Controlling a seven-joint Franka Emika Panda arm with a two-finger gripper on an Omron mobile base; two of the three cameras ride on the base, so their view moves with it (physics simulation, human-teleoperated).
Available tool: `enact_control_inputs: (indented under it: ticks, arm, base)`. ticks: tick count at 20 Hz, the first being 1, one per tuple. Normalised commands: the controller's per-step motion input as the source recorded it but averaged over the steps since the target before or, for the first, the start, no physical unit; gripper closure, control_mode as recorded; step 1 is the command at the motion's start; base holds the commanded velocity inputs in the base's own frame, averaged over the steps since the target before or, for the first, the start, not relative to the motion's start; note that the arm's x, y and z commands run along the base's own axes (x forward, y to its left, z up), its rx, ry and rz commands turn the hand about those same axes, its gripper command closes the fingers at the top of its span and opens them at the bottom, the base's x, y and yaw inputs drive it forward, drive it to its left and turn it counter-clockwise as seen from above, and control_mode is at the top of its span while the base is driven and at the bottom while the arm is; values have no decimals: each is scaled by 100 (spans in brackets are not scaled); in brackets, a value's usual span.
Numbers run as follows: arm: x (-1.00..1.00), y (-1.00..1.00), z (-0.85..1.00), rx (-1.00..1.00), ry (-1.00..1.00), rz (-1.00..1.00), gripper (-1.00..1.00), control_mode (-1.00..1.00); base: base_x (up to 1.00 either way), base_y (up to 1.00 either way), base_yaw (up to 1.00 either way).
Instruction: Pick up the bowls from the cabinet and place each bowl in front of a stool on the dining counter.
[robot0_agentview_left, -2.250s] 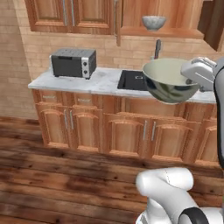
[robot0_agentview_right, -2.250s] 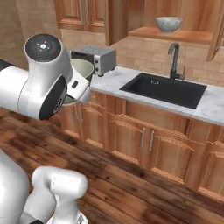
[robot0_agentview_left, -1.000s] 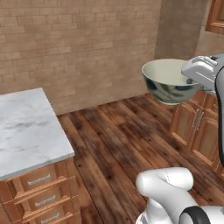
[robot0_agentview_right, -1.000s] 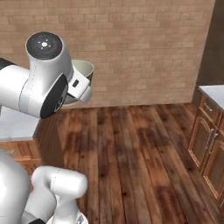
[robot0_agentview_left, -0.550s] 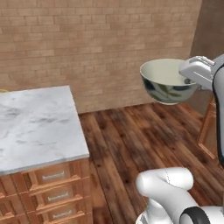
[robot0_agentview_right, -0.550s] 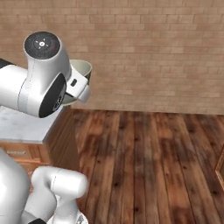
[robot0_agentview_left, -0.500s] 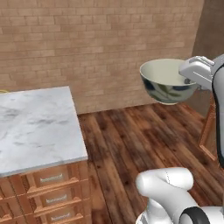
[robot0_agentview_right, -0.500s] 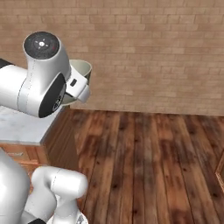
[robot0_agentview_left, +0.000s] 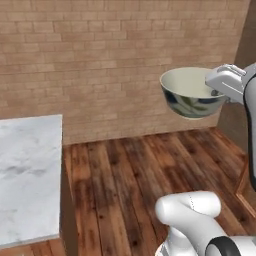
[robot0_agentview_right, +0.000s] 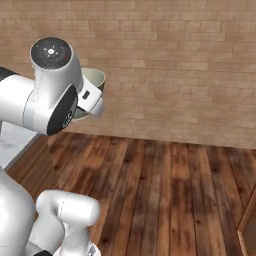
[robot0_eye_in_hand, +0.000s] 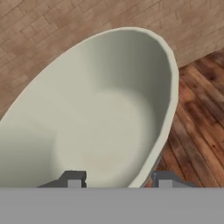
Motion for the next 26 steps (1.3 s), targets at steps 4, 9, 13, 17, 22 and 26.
enact_control_inputs:
  ticks: [4,9,13,17,22,26]
  arm:
    - [0,0,0,0,0,0,100,100]
    - [0,0,0,0,0,0,100,100]
    - [0,0,0,0,0,0,100,100]
    - [0,0,0,0,0,0,100,100]
    - [0,0,0,0,0,0,100,100]
    - [0,0,0,0,0,0,100,100]
  base:
    - [100,-44,14]
    - [100,-41,24]
    - [100,-41,53]
    - [100,-35,59]
    - [100,-36,61]
    - [100,-49,59]
